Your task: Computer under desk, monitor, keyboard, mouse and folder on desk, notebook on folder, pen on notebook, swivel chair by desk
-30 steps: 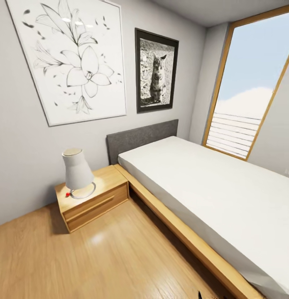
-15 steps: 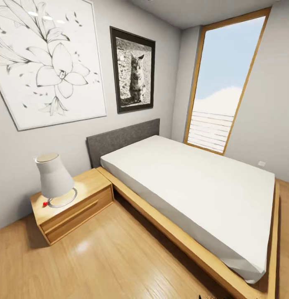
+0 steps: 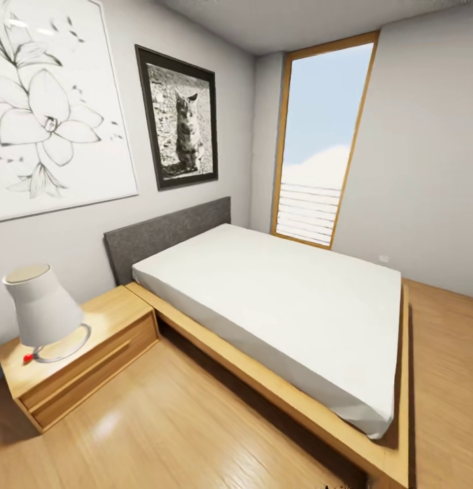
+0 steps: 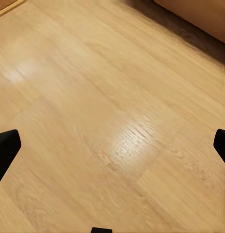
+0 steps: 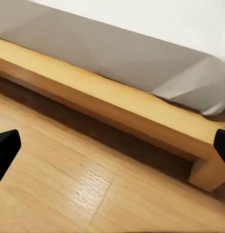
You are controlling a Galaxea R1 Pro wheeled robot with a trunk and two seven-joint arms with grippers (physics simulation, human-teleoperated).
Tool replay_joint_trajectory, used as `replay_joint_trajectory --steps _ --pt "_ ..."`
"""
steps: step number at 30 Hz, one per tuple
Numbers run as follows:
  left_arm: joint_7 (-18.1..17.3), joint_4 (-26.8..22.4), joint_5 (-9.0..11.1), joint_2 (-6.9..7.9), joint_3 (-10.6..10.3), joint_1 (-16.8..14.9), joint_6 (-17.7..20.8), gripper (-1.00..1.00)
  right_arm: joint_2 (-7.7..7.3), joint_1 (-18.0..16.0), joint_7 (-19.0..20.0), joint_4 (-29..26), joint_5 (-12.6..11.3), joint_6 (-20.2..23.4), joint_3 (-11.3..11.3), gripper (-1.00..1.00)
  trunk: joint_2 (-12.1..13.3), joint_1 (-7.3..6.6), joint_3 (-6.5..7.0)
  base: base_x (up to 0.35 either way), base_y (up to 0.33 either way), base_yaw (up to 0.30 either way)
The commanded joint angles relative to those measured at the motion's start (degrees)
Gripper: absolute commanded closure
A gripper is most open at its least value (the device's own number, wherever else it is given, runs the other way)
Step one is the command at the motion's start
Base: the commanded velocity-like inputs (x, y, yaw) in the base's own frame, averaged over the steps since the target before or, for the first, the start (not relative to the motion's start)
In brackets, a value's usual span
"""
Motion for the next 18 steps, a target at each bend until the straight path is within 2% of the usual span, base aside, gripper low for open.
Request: replay_joint_trajectory --steps 1,8,18 --pt "0.03 0.02 0.48 0.02 -0.33 -0.02 0.13 -1.0 0.0 -0.05 0.11 0.05 -0.39 -0.18 0.07 -1.0 -0.04 0.0 -0.01 0.0 0.0 -0.3" --pt "-0.4 -0.03 0.52 0.08 -0.33 -0.02 3.56 -1.0 -0.09 -0.03 0.11 0.01 -0.39 -0.18 0.04 -1.0 -0.04 0.0 0.36 0.0 0.0 -0.3" --pt "0.01 -0.16 0.92 0.41 -0.03 -0.02 4.07 -1.0 -0.1 -0.04 0.1 -0.03 -0.47 -0.08 -0.63 -1.0 -0.04 0.0 0.88 0.0 0.0 -0.3"
